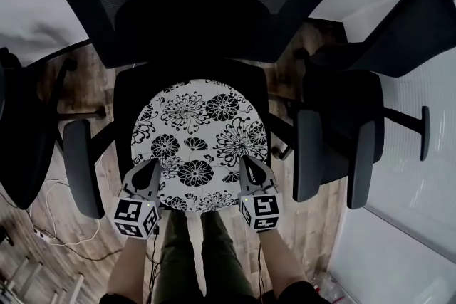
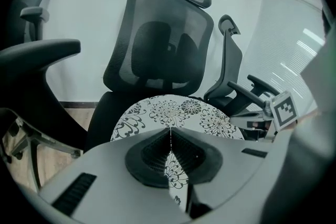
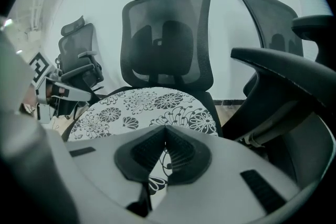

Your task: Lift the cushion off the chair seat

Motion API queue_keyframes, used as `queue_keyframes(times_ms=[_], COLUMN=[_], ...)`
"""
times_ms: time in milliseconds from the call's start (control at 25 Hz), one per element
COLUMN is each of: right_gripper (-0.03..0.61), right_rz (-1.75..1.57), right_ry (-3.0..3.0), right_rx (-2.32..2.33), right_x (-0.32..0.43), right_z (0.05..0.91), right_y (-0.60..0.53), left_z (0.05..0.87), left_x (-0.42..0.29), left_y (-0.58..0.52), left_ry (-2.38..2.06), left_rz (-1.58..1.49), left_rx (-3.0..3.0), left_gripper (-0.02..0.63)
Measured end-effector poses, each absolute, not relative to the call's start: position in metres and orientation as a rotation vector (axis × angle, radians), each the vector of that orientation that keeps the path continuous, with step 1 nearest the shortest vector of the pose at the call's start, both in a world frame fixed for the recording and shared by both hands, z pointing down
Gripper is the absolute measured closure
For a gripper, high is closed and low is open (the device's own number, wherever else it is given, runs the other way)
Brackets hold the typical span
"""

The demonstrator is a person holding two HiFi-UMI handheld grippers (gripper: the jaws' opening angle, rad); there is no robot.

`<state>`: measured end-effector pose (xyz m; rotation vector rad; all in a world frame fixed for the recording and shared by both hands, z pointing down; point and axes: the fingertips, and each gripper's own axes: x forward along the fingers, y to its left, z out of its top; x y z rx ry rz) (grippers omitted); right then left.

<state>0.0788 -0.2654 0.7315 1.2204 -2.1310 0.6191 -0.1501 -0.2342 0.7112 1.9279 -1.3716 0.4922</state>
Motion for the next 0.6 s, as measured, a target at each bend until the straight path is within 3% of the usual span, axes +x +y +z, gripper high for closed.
queue_keyframes(times_ms=[600], right_gripper=[0.561], right_rz=[0.634], right_ry=[-2.093], right_rx=[1.199], right_x=[0.087], right_z=[0.752], right_y=[-0.249], left_z=[0.736], left_x=[-0.152], left_y=[-0.215], left_ry=[-1.376], left_rz=[0.552], left_rx=[1.878], left_gripper=[0.601])
